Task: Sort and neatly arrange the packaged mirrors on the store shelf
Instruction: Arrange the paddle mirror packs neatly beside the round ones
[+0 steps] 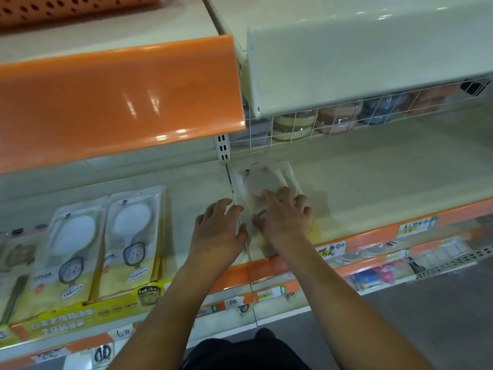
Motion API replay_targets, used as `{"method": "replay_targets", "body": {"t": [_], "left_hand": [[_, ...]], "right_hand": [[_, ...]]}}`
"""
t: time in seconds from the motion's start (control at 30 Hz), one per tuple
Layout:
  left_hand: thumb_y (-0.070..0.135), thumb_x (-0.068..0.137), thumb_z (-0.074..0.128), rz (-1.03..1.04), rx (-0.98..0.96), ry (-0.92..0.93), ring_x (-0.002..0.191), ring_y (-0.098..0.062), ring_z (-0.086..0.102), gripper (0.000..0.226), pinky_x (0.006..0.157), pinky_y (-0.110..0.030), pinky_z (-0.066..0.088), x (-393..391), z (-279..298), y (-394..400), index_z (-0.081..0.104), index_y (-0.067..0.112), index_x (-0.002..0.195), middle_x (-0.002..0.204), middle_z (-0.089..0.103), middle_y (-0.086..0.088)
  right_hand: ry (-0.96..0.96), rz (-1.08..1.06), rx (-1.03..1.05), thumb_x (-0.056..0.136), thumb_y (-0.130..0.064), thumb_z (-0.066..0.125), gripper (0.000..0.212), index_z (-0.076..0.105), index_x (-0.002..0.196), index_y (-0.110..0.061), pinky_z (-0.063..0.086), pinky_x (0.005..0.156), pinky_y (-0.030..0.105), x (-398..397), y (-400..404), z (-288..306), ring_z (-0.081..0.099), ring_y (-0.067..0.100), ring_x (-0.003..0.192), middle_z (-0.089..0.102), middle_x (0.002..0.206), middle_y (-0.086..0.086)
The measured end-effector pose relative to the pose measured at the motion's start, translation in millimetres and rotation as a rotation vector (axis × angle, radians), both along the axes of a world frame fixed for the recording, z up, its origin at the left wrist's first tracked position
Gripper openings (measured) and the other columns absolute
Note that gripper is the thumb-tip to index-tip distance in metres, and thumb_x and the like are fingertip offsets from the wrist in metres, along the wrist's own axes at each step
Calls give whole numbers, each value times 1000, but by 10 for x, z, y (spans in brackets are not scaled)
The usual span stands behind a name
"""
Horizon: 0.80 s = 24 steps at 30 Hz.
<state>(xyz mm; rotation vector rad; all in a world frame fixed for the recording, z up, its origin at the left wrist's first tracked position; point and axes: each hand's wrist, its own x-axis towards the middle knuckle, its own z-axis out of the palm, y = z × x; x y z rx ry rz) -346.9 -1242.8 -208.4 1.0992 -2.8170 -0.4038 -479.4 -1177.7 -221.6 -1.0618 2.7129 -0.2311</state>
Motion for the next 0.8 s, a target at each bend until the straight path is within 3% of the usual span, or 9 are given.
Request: {"method": "replay_targets", "body": {"t": [0.13, 0.43, 0.8], "left_hand": [[41, 93, 46, 8, -16, 4, 137, -17, 28, 44, 108, -35, 27, 32, -18, -6, 42, 30, 136, 149, 32, 5], [40, 93, 47, 21, -13, 32, 137, -18, 30, 43, 107, -36, 28, 125, -17, -30, 45, 30, 134, 148, 33, 5], [38, 91, 50, 115, -31, 67, 134, -19, 36, 42, 105, -34, 31, 532, -33, -226, 48, 29, 132, 146, 37, 4]], "right_hand": [[16, 18, -57, 85, -49, 57, 43, 43, 124, -38, 37, 92, 46, 17, -13, 1, 35, 36, 114, 35, 131, 5], [-3, 19, -164, 91, -39, 52, 27, 47, 116, -34, 40, 91, 42, 44, 31, -56, 40, 35, 110, 35, 127, 5], [-77, 87, -320, 92, -36, 52, 27, 54, 119, -31, 38, 95, 41, 504, -201, 38, 38, 33, 114, 38, 129, 2]]}}
